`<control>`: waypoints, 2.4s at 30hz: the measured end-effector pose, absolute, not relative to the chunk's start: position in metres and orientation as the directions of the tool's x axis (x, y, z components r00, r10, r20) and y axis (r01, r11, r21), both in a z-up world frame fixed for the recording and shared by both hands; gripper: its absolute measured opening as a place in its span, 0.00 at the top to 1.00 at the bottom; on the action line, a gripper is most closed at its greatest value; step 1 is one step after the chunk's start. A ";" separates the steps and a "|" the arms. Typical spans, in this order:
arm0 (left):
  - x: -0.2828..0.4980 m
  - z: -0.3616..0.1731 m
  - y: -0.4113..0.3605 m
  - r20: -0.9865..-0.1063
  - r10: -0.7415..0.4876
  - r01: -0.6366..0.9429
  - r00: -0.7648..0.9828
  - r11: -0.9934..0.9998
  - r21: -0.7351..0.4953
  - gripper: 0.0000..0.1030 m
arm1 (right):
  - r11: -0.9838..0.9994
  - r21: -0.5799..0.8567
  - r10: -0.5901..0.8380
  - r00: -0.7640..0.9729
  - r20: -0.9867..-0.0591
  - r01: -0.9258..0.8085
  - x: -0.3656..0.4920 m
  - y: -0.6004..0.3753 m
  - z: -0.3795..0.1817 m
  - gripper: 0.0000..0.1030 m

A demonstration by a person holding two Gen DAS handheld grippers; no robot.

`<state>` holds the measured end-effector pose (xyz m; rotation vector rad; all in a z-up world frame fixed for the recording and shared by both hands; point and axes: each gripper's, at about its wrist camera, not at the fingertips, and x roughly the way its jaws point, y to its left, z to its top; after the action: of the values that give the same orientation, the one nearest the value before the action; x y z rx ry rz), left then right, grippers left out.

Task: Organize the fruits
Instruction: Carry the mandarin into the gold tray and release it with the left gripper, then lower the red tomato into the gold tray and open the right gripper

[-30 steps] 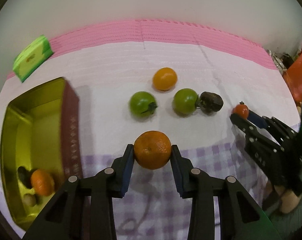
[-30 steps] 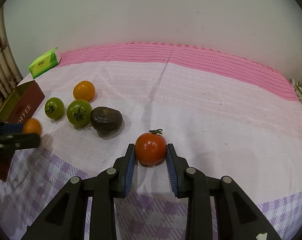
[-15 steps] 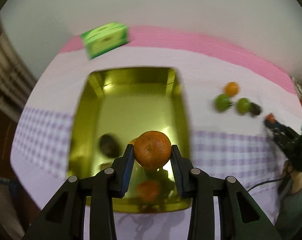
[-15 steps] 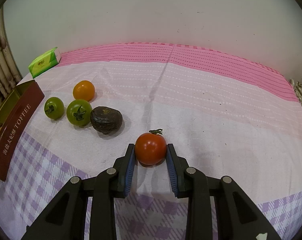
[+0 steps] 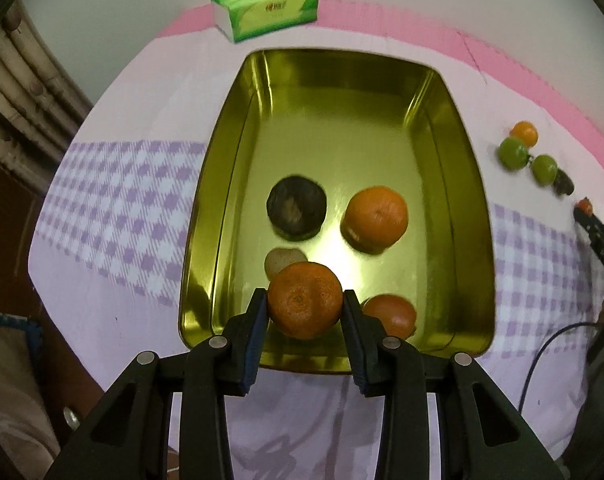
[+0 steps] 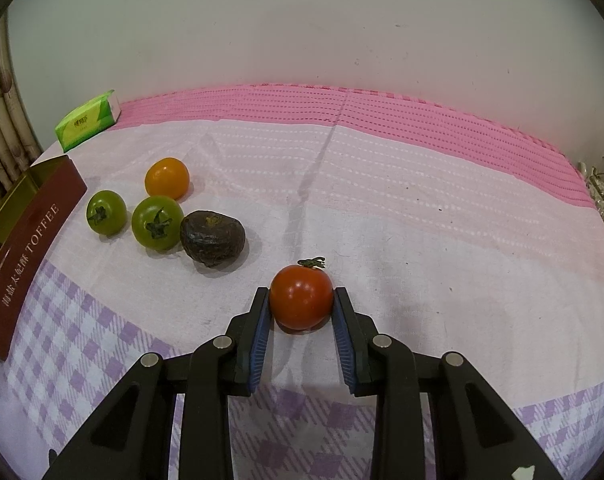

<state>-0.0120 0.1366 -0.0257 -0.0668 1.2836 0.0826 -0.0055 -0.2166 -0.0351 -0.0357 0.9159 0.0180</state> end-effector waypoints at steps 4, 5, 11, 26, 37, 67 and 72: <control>-0.010 -0.033 0.137 -0.963 0.022 -0.099 0.267 0.995 -0.005 0.64 | 0.999 -0.026 -0.001 0.609 -0.793 -0.032 -0.005 -0.216 -0.035 0.72; -0.010 -0.035 0.136 -0.964 0.023 -0.100 0.264 0.995 -0.003 0.64 | 0.999 -0.026 -0.001 0.609 -0.793 -0.032 -0.005 -0.216 -0.035 0.72; -0.006 -0.042 0.134 -0.965 0.040 -0.098 0.260 0.995 0.015 0.64 | 0.999 -0.026 -0.002 0.608 -0.794 -0.031 -0.005 -0.216 -0.035 0.72; -0.003 -0.051 0.135 -0.963 0.054 -0.063 0.264 0.997 0.039 0.54 | 0.999 -0.040 -0.017 0.608 -0.794 -0.025 -0.005 -0.214 -0.035 0.72; -0.008 -0.029 0.144 -0.936 0.032 -0.045 0.350 0.999 0.018 0.41 | 0.998 -0.053 -0.025 0.605 -0.796 -0.028 -0.007 -0.196 -0.024 0.73; -0.034 0.004 0.203 -0.868 0.125 -0.225 0.480 0.974 0.016 0.29 | 0.803 0.086 0.397 0.422 -0.815 -0.589 -0.037 0.054 0.007 0.73; -0.034 0.003 0.202 -0.871 0.124 -0.222 0.475 0.975 0.018 0.29 | 0.798 0.081 0.389 0.409 -0.825 -0.597 -0.038 0.061 0.000 0.73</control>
<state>-0.0339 0.2021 0.0033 -0.1024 1.0555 0.2117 -0.0384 0.0613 0.0001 -0.2415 0.9663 0.6286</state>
